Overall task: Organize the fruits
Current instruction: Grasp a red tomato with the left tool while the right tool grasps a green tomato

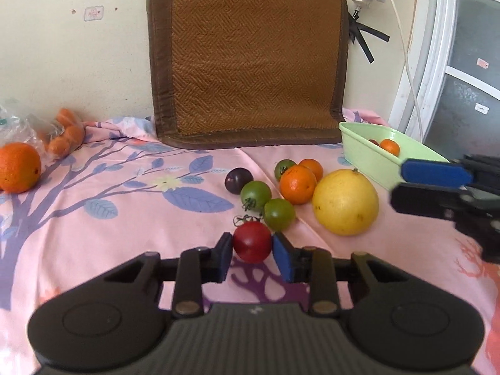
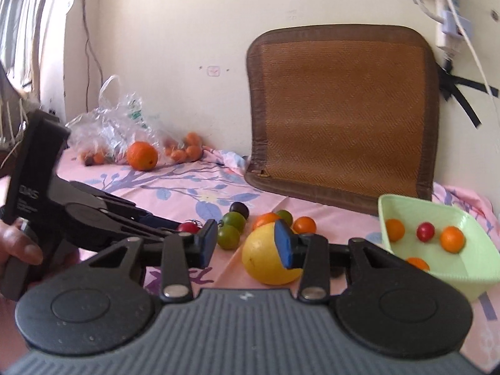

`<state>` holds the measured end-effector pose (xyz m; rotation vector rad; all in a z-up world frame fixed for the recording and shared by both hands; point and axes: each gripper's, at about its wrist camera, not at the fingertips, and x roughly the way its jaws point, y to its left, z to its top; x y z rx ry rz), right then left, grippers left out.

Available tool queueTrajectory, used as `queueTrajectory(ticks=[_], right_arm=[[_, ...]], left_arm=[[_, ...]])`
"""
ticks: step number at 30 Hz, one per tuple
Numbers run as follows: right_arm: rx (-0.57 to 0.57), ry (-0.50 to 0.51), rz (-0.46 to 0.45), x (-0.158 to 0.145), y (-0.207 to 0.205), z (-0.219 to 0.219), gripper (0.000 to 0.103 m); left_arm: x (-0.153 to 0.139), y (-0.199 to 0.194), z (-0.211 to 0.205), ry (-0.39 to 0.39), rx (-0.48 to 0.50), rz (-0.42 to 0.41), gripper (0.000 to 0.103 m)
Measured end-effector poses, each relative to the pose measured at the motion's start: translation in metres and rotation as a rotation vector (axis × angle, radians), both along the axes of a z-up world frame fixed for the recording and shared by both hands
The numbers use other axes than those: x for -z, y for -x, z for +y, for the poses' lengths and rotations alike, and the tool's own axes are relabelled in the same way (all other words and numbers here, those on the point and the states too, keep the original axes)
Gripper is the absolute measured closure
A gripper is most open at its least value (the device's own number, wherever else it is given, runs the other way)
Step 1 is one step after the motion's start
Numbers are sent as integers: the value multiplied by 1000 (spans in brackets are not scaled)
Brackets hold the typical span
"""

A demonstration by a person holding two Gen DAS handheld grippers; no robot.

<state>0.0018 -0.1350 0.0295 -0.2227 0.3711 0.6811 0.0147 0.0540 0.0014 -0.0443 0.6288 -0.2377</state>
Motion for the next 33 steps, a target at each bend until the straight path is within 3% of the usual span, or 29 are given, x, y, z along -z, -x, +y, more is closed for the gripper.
queueTrajectory(ticks=[6, 8, 10, 15, 20, 23, 29, 33], right_arm=[[-66, 221, -13, 20, -21, 58, 62], [-53, 289, -26, 26, -28, 70, 66], [-46, 342, -25, 29, -34, 77, 67], [-38, 432, -19, 38, -44, 88, 67], [-31, 431, -28, 37, -39, 88, 74], [-34, 354, -66, 29, -16, 75, 74], [64, 154, -47, 22, 37, 6, 74], [194, 107, -6, 30, 56, -46, 74]], left_arm=[[4, 52, 21, -57, -62, -49, 74], [5, 54, 33, 13, -88, -30, 74], [4, 53, 40, 36, -135, -36, 74], [7, 45, 47, 78, -141, -4, 74], [8, 48, 43, 59, -140, -14, 74], [8, 49, 43, 56, -135, -22, 74], [3, 60, 29, 34, -75, -67, 74], [3, 65, -7, 129, 64, -26, 74]])
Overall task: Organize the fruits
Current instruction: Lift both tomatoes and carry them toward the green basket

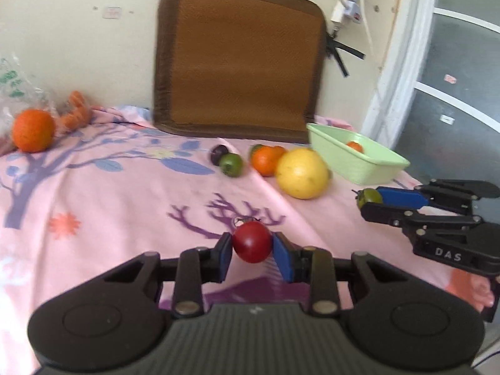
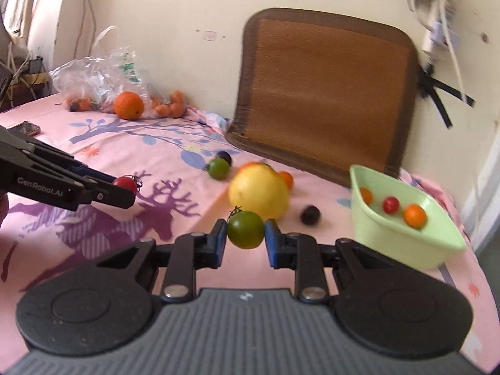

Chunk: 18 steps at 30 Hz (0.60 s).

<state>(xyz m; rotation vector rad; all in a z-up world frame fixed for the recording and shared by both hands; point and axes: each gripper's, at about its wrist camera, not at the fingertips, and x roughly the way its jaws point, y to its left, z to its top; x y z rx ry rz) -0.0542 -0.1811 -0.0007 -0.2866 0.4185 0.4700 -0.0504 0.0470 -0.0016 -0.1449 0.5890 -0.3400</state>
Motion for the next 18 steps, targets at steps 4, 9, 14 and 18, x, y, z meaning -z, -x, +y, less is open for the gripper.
queueTrajectory(ticks=[4, 9, 14, 18], right_arm=[[98, -29, 23, 7, 13, -35, 74], [158, -75, 36, 15, 26, -55, 74], [177, -104, 51, 21, 31, -60, 74], [168, -110, 63, 27, 28, -62, 72]], left_arm=[[-5, 5, -54, -47, 128, -32, 74], [-3, 0, -98, -72, 208, -22, 74], [9, -4, -118, -114, 225, 2, 74], [11, -3, -120, -131, 212, -9, 70]])
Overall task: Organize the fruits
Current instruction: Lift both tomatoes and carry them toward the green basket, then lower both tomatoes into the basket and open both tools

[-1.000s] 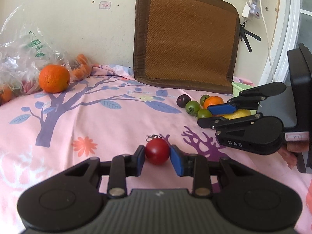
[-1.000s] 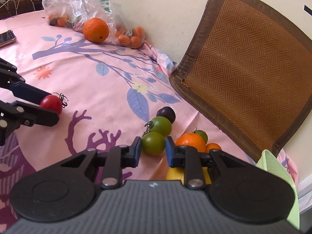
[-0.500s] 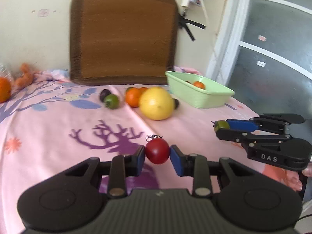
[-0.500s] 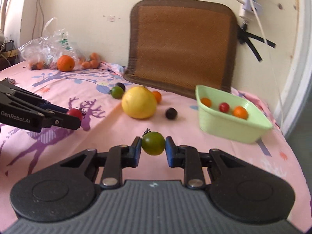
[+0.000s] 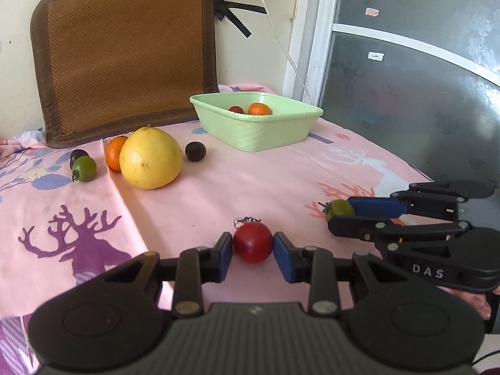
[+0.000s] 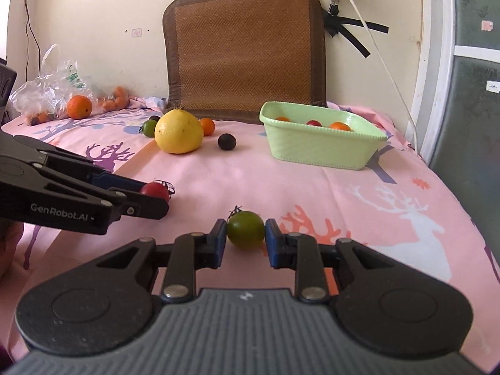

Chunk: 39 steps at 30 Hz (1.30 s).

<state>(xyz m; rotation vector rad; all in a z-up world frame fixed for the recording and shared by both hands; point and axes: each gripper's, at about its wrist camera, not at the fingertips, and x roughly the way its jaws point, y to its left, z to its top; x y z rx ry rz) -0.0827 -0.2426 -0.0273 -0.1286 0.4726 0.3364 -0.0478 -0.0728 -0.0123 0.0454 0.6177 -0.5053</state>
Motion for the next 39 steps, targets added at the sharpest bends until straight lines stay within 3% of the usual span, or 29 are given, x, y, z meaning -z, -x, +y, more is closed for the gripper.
queueTrajectory(ticks=[2, 4, 6, 17, 21, 28, 33, 36, 37, 39], right_arm=[[-1, -7, -1, 1, 0, -1, 72], [-2, -16, 5, 3, -1, -3, 72], [-2, -20, 13, 5, 0, -3, 72], [-18, -35, 11, 4, 2, -11, 70], [-21, -44, -3, 2, 6, -12, 60], [-32, -60, -15, 1, 8, -13, 60], [-30, -51, -1, 4, 1, -14, 60], [-54, -53, 12, 6, -2, -14, 74], [-59, -50, 5, 5, -3, -14, 74], [-58, -54, -25, 1, -9, -17, 74]], left_arm=[[0, -1, 1, 4, -7, 2, 66], [-1, 1, 1, -4, -16, -7, 51], [-3, 3, 1, -10, -29, -18, 43], [-5, 14, 28, 56, -67, -1, 40], [-9, 22, 35, 72, -69, -1, 36], [-13, 19, 20, 62, -26, -5, 31], [-7, 7, 1, 3, -10, 3, 38], [-2, -2, -12, -55, -1, -3, 61], [-2, -4, -17, -84, 11, -11, 74], [-7, -12, -20, -61, 38, 12, 75]])
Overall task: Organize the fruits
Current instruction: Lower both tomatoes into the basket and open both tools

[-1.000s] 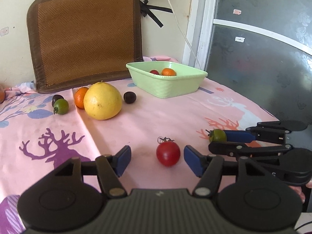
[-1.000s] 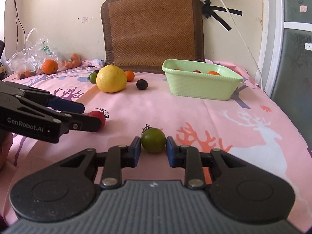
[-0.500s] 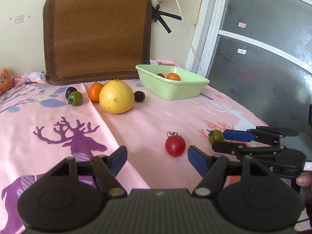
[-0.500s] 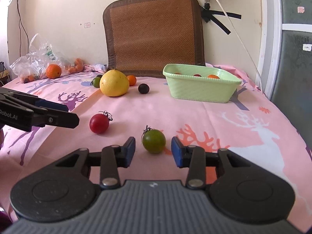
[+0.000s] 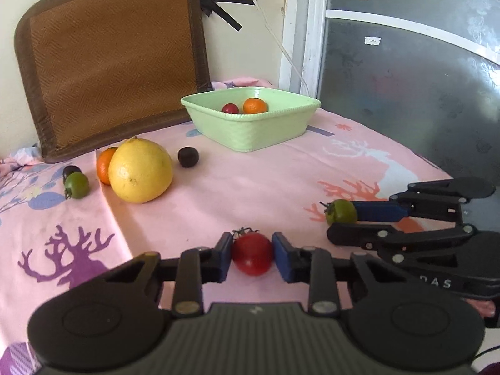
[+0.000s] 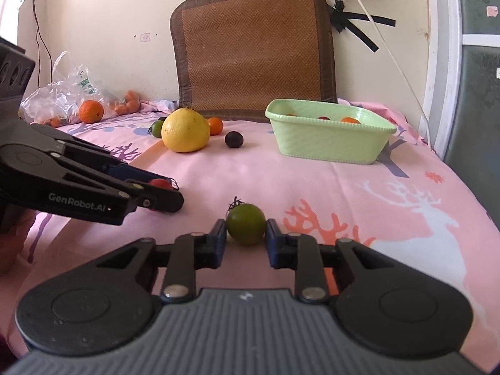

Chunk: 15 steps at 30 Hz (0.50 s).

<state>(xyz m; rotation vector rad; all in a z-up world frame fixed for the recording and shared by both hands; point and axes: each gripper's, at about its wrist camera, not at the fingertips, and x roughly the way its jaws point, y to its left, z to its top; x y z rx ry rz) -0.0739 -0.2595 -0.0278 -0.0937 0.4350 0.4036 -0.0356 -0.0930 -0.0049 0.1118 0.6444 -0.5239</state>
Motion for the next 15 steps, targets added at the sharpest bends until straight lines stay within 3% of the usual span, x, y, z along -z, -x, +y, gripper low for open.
queueTrajectory(ticks=[3, 8, 12, 15], right_arm=[[33, -44, -55, -14, -20, -12, 74], [124, -132, -132, -37, -74, -35, 74], [214, -135, -127, -36, -117, -47, 74], [229, -120, -109, -30, -135, -49, 73]], left_arm=[[-15, -18, -7, 45, 9, 2, 75], [-48, -72, -34, 89, -33, -80, 75], [-58, -121, -56, 113, -85, -114, 75], [-55, -151, -65, 135, -110, -93, 75]])
